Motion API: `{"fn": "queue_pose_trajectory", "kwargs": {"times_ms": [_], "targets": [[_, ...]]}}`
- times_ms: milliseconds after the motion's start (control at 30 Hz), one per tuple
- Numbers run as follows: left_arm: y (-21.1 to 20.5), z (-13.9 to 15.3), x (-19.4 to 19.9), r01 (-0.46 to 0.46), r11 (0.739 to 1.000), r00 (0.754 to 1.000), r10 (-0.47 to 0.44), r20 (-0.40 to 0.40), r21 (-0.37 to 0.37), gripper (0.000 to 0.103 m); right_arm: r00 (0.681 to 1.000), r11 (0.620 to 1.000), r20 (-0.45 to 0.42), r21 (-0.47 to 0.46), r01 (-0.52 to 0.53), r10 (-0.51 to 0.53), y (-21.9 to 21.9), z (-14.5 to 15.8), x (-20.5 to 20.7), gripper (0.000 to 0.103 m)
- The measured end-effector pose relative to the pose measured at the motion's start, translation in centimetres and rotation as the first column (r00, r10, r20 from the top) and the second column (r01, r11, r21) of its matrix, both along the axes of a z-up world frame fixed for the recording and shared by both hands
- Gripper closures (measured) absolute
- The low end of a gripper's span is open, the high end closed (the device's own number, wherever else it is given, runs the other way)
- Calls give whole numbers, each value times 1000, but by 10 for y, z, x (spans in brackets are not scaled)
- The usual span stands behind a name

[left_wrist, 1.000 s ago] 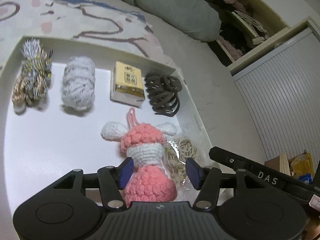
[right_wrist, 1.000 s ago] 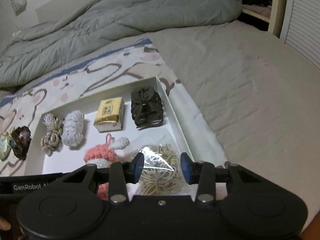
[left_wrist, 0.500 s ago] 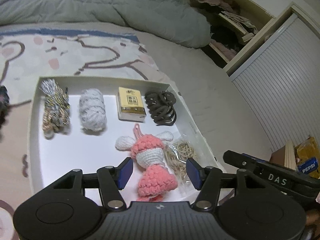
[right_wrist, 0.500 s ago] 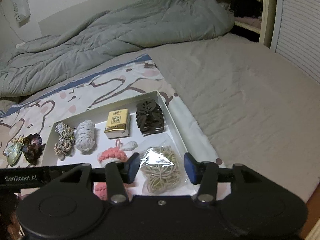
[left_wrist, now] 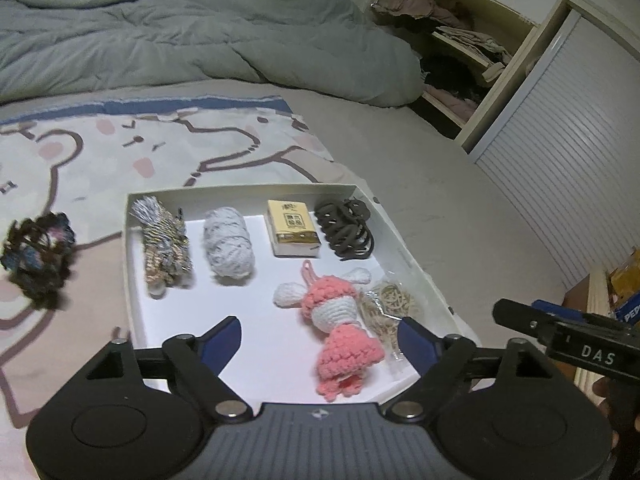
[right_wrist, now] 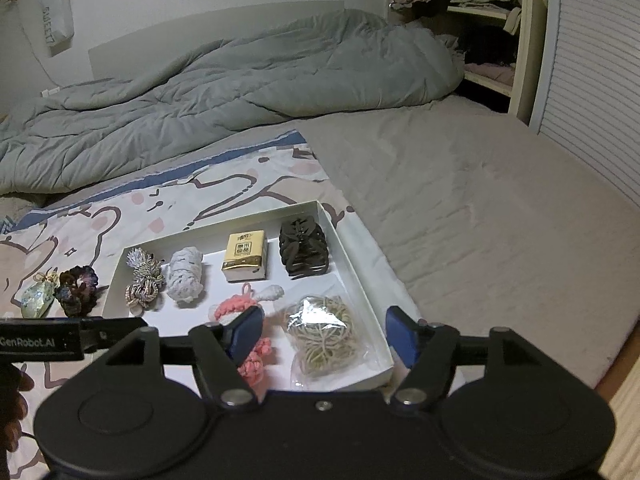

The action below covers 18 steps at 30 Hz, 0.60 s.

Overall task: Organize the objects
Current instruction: 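Lower the pink doll and cord bag into the box and open both tools, then withdraw both tools from the box toward the blue pouch and scrunchie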

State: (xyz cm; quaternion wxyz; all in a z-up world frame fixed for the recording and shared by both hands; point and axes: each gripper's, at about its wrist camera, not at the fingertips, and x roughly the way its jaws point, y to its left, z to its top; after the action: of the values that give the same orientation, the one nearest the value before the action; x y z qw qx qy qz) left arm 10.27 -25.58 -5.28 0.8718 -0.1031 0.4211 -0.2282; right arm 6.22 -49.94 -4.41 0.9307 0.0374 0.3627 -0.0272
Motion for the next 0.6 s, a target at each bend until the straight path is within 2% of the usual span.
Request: {"fn": "queue_pose_trajectory", "kwargs": {"times_ms": [267,400,467,600], "targets": [[11,15,-10,0,999,999,-3,52,53,0,1000,1000,20,-20,-5,5,5,9,-13,20],[14,18,-15,9,998,997,-13,74,59,0,1000,1000,29,-31,-6,7,9,14,-18,15],[14,20,-17,10,998,996,-15,88,60,0,1000,999,23,-38,6,-5,10,15,-20,7],[16,24,-20,2,997,994,-10,107,78,0,1000,998,27,-54,9,-8,13,17,-23,4]]}}
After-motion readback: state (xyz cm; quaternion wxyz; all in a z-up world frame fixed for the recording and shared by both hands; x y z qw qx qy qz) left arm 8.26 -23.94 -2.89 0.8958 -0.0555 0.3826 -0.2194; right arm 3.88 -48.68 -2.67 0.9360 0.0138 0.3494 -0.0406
